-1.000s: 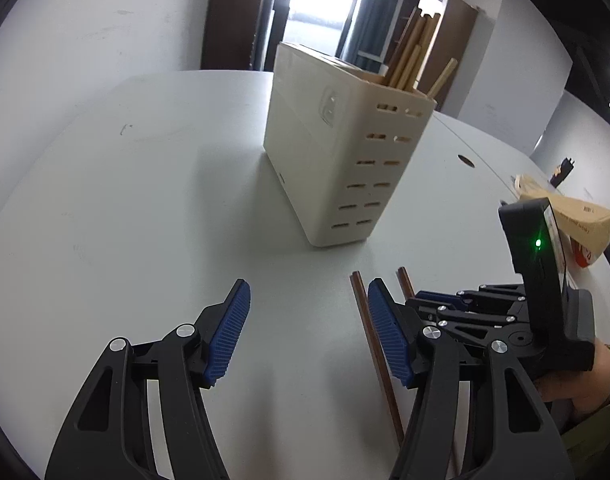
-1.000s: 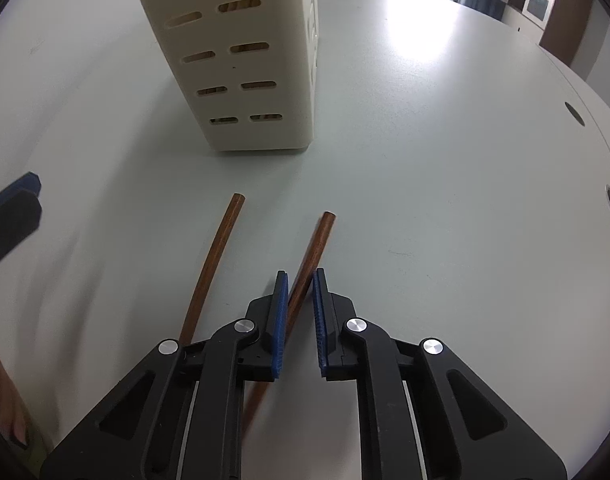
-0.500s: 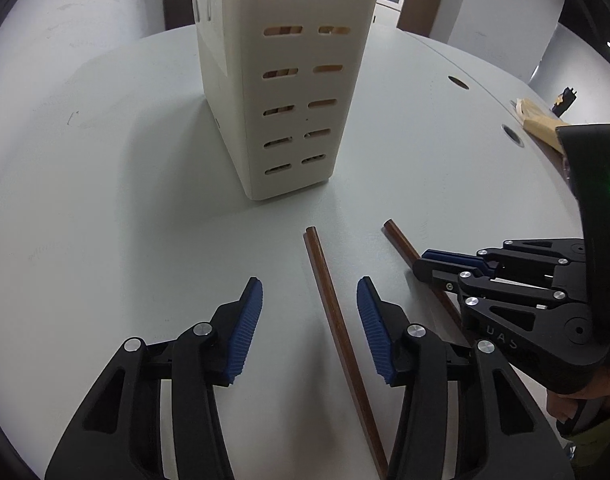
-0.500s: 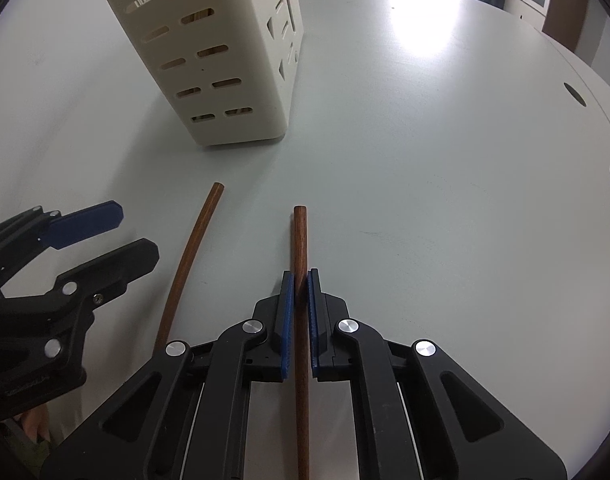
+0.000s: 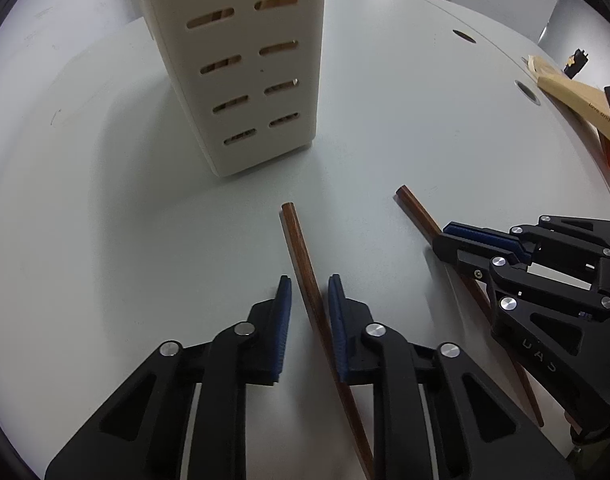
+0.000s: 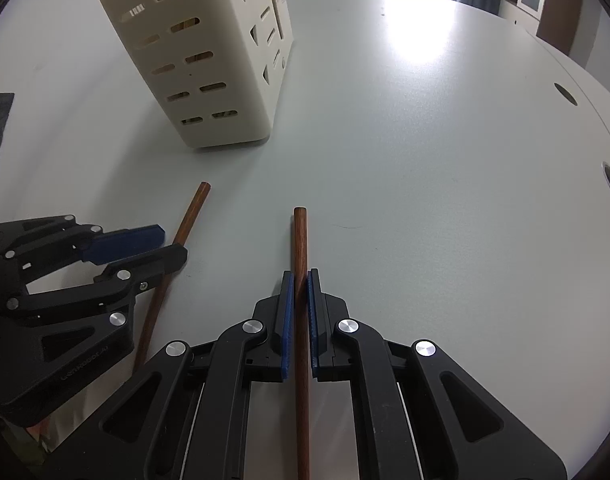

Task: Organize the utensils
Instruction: 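Close the right gripper on a brown chopstick while the left grasps the other, then lift both held brown chopsticks upright and lower them into the cream holder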

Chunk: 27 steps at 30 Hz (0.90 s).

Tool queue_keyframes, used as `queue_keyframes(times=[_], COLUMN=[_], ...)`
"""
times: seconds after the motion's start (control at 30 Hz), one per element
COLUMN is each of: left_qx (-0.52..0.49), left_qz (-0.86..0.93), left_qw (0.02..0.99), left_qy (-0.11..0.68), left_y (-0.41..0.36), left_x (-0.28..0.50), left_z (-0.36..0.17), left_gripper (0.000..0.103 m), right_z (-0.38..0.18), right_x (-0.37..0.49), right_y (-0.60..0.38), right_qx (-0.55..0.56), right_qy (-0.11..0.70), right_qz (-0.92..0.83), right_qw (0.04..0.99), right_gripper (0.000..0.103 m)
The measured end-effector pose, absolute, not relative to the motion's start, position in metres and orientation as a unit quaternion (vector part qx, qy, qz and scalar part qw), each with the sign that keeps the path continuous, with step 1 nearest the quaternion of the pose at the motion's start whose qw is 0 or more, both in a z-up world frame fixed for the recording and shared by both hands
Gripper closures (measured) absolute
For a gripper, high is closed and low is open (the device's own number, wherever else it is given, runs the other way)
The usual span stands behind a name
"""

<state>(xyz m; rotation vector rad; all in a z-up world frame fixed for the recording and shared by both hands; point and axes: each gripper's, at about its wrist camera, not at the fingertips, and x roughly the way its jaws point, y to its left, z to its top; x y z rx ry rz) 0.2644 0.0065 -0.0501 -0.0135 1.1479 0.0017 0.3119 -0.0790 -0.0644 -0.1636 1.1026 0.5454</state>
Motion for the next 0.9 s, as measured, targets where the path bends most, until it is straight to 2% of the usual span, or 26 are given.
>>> queue_keyframes(times=[0.27,0.43,0.9], left_qx=[0.020,0.013,-0.013], left_qz=[0.011,0.010,0.018], left_qw=[0.840,0.850,0.917], left_qy=[0.542,0.526,0.398], left_y=[0.001,0.005,0.019], left_x=[0.267,0.261,0.223], left_z=[-0.050,-0.041,0.059], left_gripper=[0.096,0.097,0.097], right_z=[-0.068,-0.064,0.015], right_x=[0.298,0.293,0.276], right_y=[-0.095,-0.095,-0.092], right_qx=[-0.060,-0.045,-0.011], right_qy=[0.509,0.495,0.372], right_qz=[0.261,0.269,0.309], right_qw=[0.818,0.825,0.875], right_gripper=[0.095,0.095,0.096])
